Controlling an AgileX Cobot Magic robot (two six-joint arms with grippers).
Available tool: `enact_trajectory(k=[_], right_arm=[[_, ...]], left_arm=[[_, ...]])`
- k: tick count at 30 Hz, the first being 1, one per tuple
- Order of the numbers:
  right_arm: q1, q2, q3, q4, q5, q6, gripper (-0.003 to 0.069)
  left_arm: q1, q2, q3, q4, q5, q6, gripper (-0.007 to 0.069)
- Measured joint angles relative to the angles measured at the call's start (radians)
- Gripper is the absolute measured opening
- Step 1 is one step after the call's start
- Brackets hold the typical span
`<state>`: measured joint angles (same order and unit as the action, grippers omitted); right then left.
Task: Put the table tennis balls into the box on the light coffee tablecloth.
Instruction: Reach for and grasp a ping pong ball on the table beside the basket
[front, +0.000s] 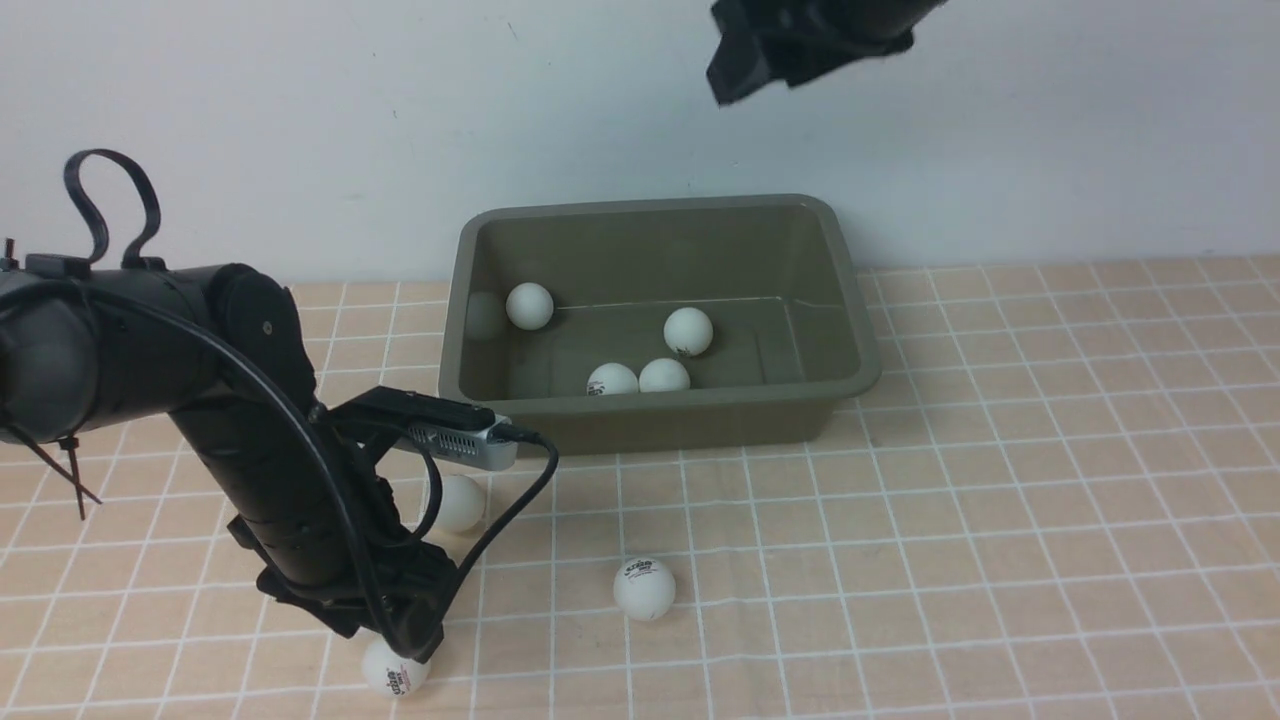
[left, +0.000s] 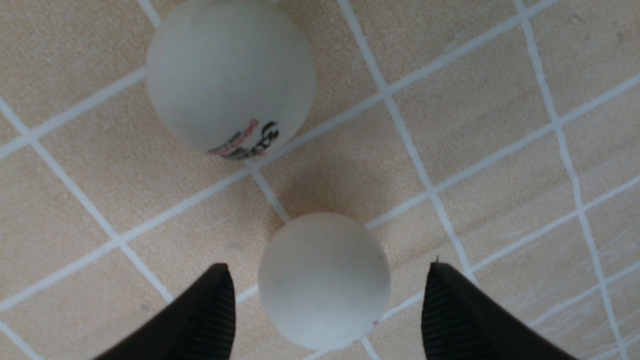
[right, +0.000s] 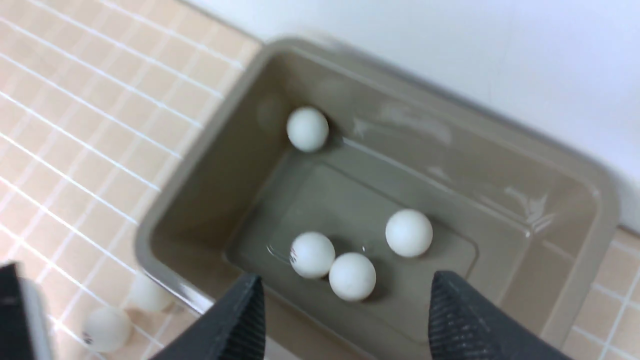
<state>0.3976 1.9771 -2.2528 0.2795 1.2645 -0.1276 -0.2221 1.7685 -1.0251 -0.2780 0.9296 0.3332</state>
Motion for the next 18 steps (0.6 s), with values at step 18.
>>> enact_trajectory(k=[18], right_arm=[[0.0, -0.485, 0.352, 0.019, 0.01, 0.019, 0.0405]], left_arm=[[0.0, 0.038, -0.001, -0.001, -0.001, 0.004, 0.0288]])
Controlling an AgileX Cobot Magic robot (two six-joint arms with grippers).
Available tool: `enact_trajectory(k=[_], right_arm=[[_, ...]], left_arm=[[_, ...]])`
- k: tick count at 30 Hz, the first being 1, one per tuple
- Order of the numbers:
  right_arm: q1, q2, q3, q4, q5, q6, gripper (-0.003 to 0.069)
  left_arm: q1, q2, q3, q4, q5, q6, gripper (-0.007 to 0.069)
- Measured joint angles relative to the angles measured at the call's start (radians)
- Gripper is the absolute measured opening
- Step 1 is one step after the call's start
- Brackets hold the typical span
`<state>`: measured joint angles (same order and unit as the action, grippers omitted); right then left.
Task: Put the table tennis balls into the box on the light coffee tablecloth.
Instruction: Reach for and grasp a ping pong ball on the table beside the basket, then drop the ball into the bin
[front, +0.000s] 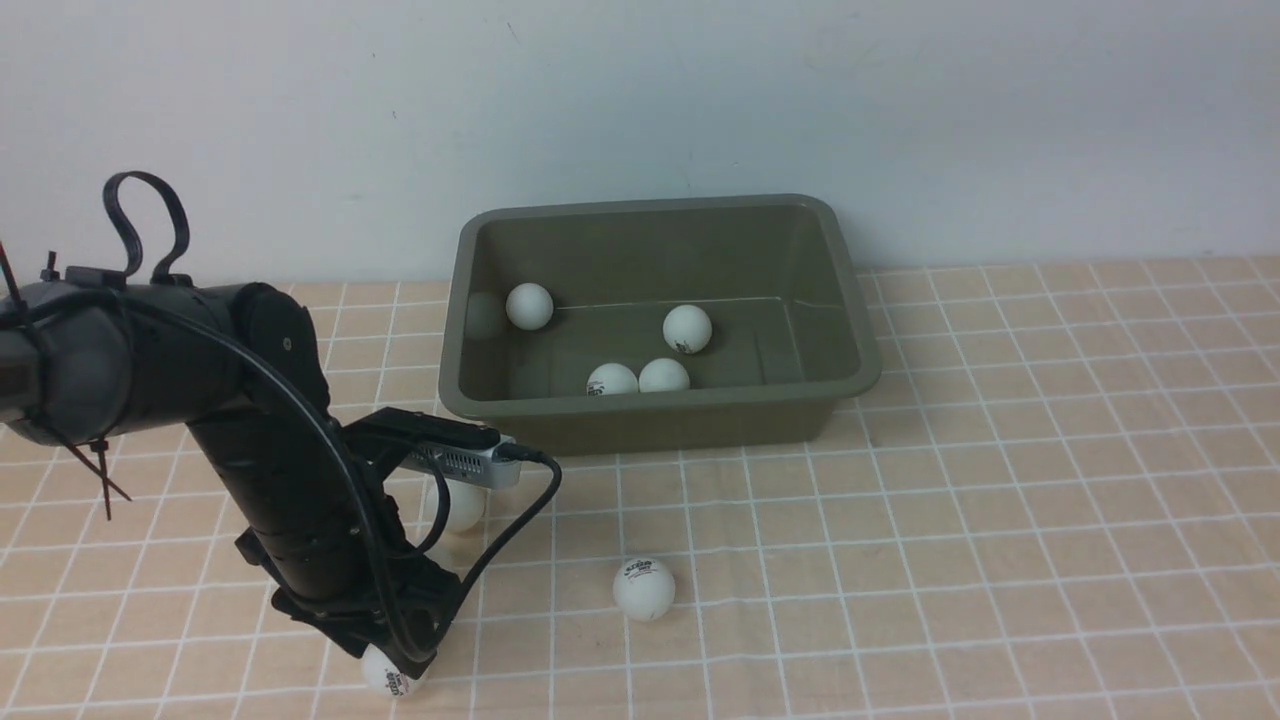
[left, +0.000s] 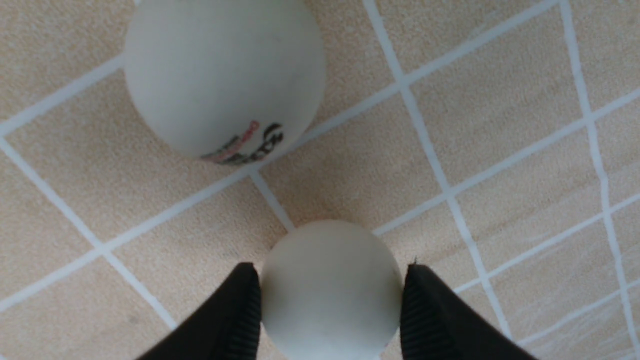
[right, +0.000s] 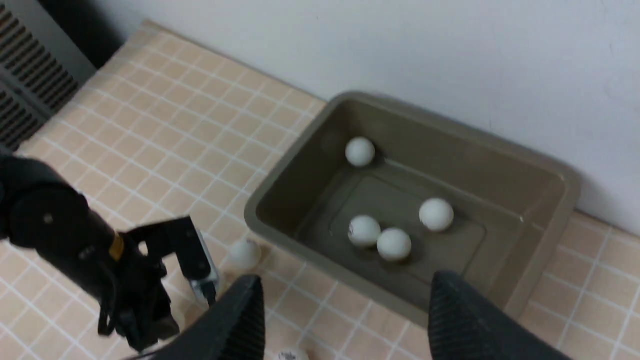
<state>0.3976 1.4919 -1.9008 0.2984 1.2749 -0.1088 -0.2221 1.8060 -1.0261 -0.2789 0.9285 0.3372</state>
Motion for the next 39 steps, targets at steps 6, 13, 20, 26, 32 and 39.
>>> enact_trajectory(k=[6, 13, 20, 26, 32, 39], right_arm=[[0.0, -0.234, 0.297, -0.078, 0.003, 0.002, 0.0405], [0.0, -0.395, 0.544, -0.162, 0.003, 0.038, 0.0405], [0.0, -0.512, 0.803, -0.223, 0.001, 0.063, 0.0405], [0.0, -0.65, 0.972, -0.226, -0.002, 0.085, 0.0399], [0.0, -0.79, 1.047, -0.235, -0.002, 0.145, 0.0308], [0.0, -0.919, 1.057, -0.244, -0.001, 0.186, 0.0014]], left_arm=[[0.0, 0.0, -0.001, 0.0, 0.008, 0.008, 0.0288], [0.0, -0.085, -0.055, 0.005, 0.135, 0.013, 0.0288], [0.0, -0.215, -0.281, -0.045, 0.158, 0.017, 0.0288], [0.0, -0.1, -0.476, -0.109, 0.052, 0.025, 0.0288], [0.0, 0.103, -0.64, -0.12, 0.051, 0.06, 0.0288], [0.0, 0.322, -0.849, -0.168, 0.077, 0.118, 0.0288]])
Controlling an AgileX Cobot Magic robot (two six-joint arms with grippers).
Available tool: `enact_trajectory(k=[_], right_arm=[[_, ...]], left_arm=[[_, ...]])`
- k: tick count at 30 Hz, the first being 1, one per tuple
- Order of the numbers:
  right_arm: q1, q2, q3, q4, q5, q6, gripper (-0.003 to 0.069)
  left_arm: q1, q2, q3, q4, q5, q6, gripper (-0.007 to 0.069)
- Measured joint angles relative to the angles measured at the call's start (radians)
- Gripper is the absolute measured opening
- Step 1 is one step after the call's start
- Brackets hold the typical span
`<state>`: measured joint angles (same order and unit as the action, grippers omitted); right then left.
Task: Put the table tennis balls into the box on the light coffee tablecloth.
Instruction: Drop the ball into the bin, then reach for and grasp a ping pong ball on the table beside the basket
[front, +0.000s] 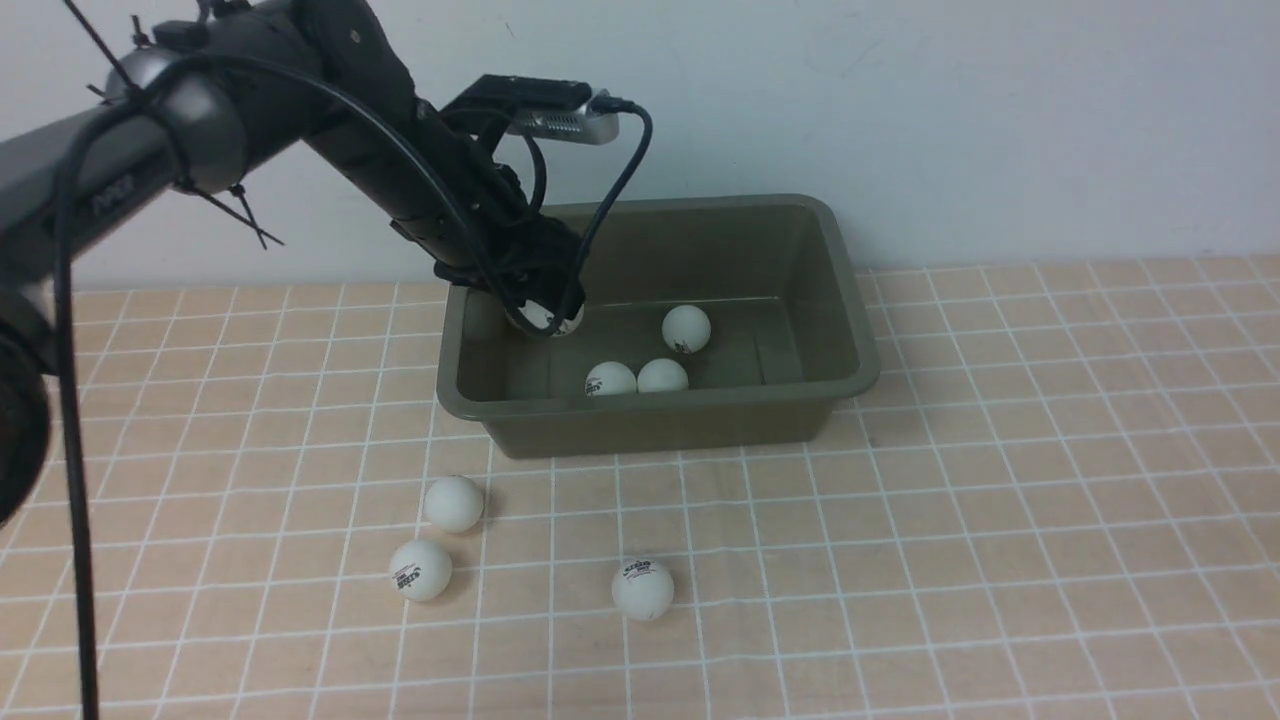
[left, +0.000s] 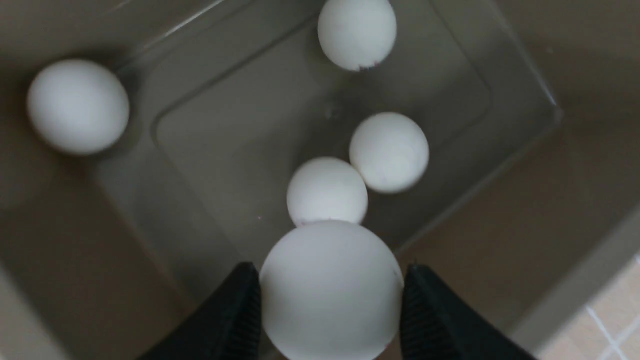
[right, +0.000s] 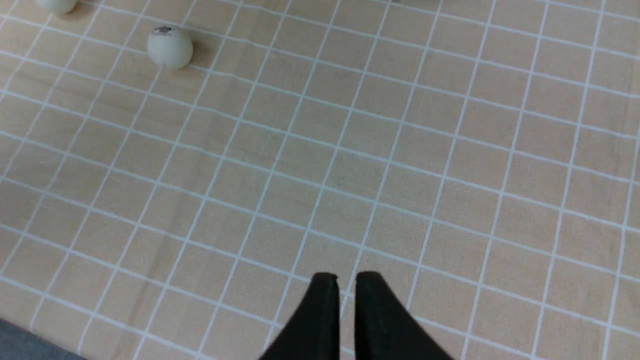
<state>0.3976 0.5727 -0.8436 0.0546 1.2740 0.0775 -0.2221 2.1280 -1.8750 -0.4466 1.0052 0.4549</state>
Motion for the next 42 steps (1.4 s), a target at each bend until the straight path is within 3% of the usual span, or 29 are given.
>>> enact_trajectory(k=[6, 11, 16, 22, 26, 34, 42], right_arm=[[0.0, -0.005, 0.0, -0.001, 0.001, 0.0, -0.0017], [0.0, -0.005, 0.0, -0.001, 0.001, 0.0, -0.0018], [0.0, -0.005, 0.0, -0.011, 0.001, 0.0, -0.0018], [0.0, -0.005, 0.0, -0.041, 0.001, 0.0, -0.0018], [0.0, -0.005, 0.0, -0.064, 0.001, 0.0, -0.0018], [0.0, -0.005, 0.0, -0.064, 0.001, 0.0, -0.0018], [0.0, -0.005, 0.0, -0.055, 0.001, 0.0, -0.0018]], left_arm=[[0.0, 0.073, -0.052, 0.004, 0.016, 0.014, 0.0326], [0.0, 0.065, -0.068, 0.065, 0.058, 0.017, 0.0435], [0.0, 0.006, -0.159, 0.118, 0.197, 0.008, 0.0446], [0.0, -0.104, -0.191, 0.205, 0.222, -0.087, 0.0446], [0.0, -0.216, -0.069, 0.292, 0.224, -0.229, 0.0446], [0.0, -0.411, 0.349, 0.297, 0.215, -0.242, 0.0446], [0.0, -0.426, 0.684, 0.293, -0.067, -0.242, 0.0446]])
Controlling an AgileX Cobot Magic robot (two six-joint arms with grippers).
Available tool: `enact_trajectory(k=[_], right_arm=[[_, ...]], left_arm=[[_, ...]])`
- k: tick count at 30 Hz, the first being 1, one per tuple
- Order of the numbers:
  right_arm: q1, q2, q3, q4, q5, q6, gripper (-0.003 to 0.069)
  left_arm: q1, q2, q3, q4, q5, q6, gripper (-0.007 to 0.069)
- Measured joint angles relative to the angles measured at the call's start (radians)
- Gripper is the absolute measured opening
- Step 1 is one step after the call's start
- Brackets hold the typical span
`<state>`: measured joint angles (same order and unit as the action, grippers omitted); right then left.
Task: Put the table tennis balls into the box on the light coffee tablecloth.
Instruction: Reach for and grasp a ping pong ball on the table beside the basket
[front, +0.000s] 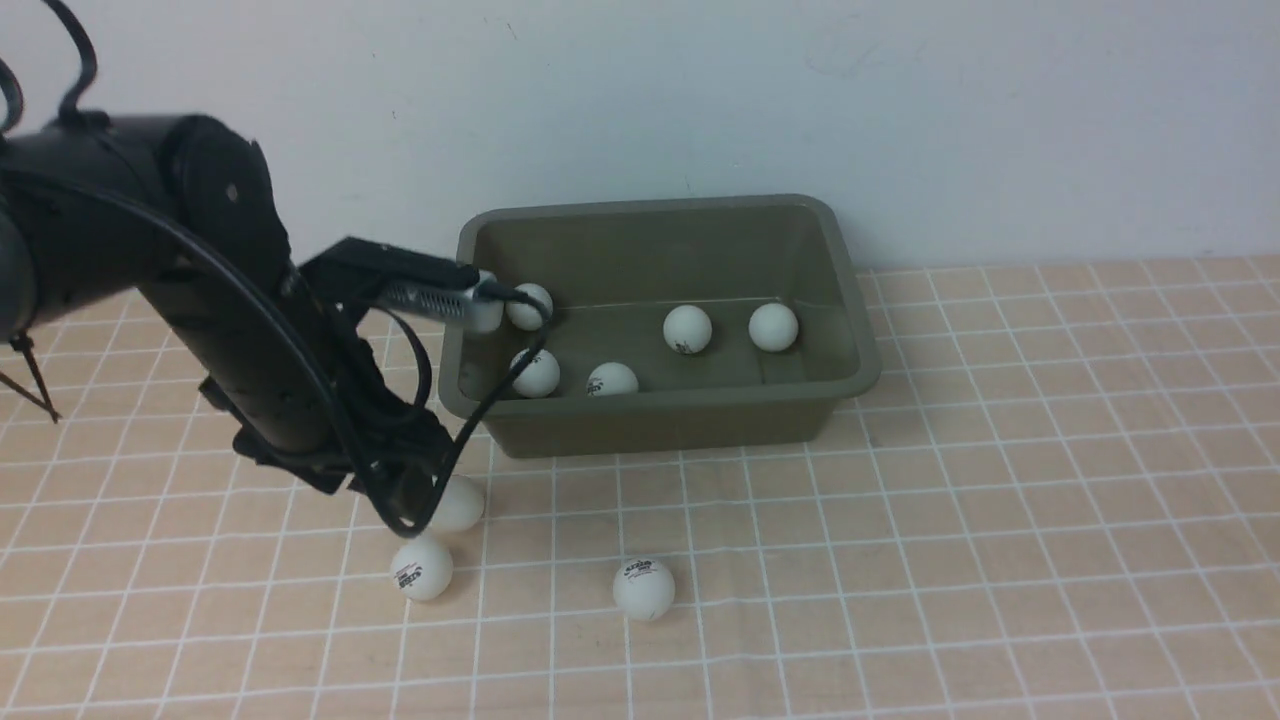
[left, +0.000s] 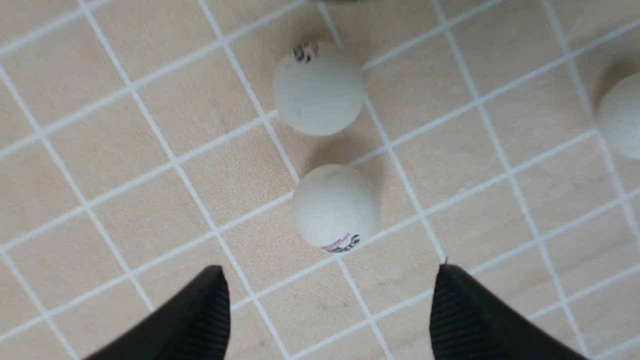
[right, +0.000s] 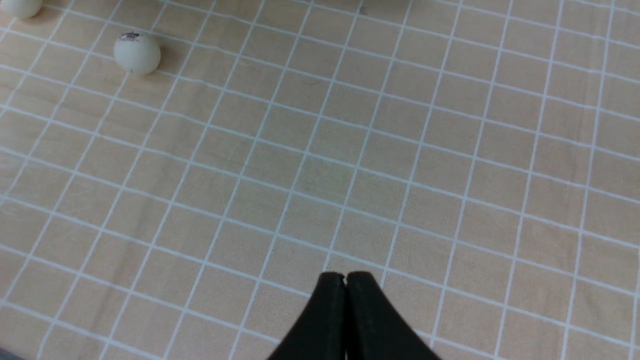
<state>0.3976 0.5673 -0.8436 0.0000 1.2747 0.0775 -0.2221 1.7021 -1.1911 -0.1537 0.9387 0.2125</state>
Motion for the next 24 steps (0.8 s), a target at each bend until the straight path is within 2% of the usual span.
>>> enact_trajectory(k=[8, 17, 24], right_arm=[[0.0, 0.0, 0.0, 0.032, 0.0, 0.0, -0.0018], [0.0, 0.0, 0.0, 0.05, 0.0, 0.0, -0.0018], [0.0, 0.0, 0.0, 0.051, 0.0, 0.0, -0.0018]], left_arm=[[0.0, 0.058, 0.043, -0.022, -0.11, 0.002, 0.0446], [0.0, 0.145, 0.043, -0.029, -0.129, 0.004, 0.0446], [0.0, 0.179, 0.043, -0.097, -0.14, 0.063, 0.0445]])
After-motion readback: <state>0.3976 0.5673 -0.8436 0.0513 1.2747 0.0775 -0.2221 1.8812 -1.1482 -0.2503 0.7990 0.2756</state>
